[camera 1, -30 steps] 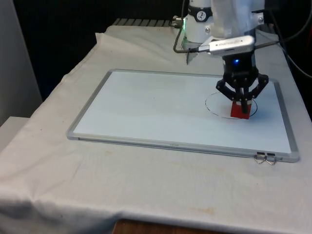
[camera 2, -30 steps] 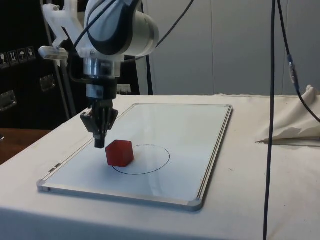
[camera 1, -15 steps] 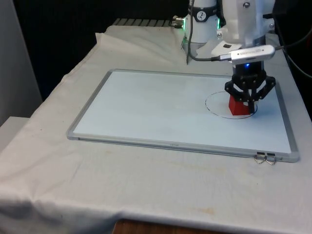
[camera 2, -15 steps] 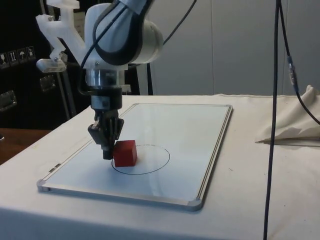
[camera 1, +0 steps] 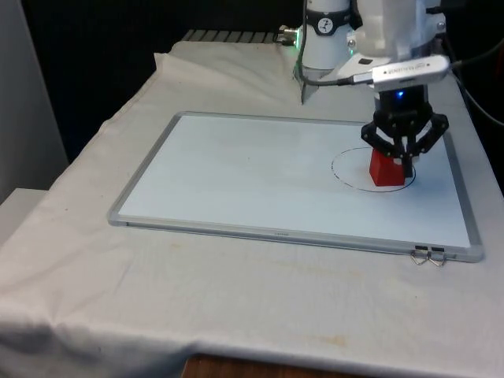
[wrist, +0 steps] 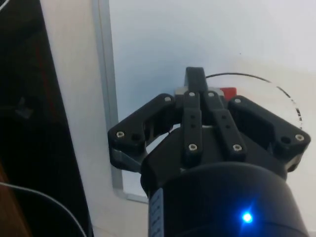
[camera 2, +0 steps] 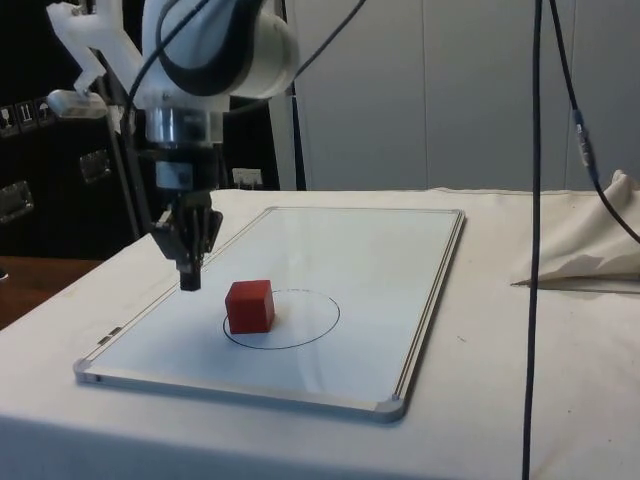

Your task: Push the cube into the marked area.

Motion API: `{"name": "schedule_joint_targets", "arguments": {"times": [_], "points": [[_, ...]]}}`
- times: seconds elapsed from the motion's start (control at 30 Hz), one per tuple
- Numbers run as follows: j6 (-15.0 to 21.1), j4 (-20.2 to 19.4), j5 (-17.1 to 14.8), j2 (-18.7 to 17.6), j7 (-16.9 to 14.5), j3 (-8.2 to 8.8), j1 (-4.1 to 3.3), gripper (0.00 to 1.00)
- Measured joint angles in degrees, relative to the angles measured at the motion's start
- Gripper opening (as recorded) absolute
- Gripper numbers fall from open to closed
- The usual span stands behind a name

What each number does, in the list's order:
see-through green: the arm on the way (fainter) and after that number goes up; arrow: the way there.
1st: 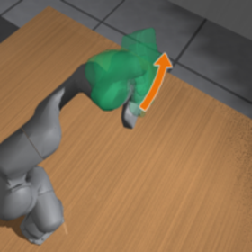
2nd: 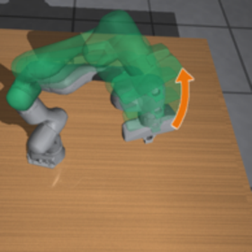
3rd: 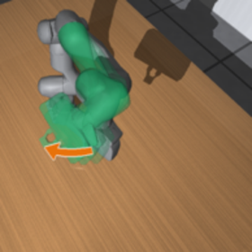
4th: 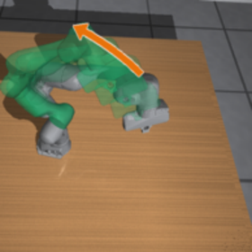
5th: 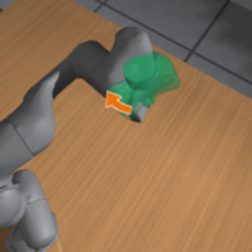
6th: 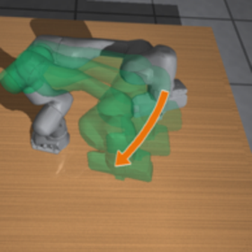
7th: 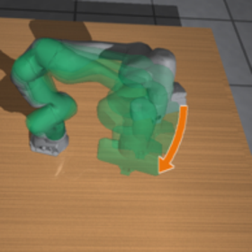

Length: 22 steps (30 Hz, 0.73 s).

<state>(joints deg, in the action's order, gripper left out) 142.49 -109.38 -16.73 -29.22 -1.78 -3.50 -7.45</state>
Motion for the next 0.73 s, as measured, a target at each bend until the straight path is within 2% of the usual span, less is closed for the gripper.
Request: {"name": "schedule_joint_targets", "arguments": {"times": [0.2,0.73], "points": [[-1.5,0.2,0.3,1.3,-0.8,0.11,0.06,0.0],[-3.2,-2.8,6.1,5.7,-1.8,0.06,0.06,0.0]]}}
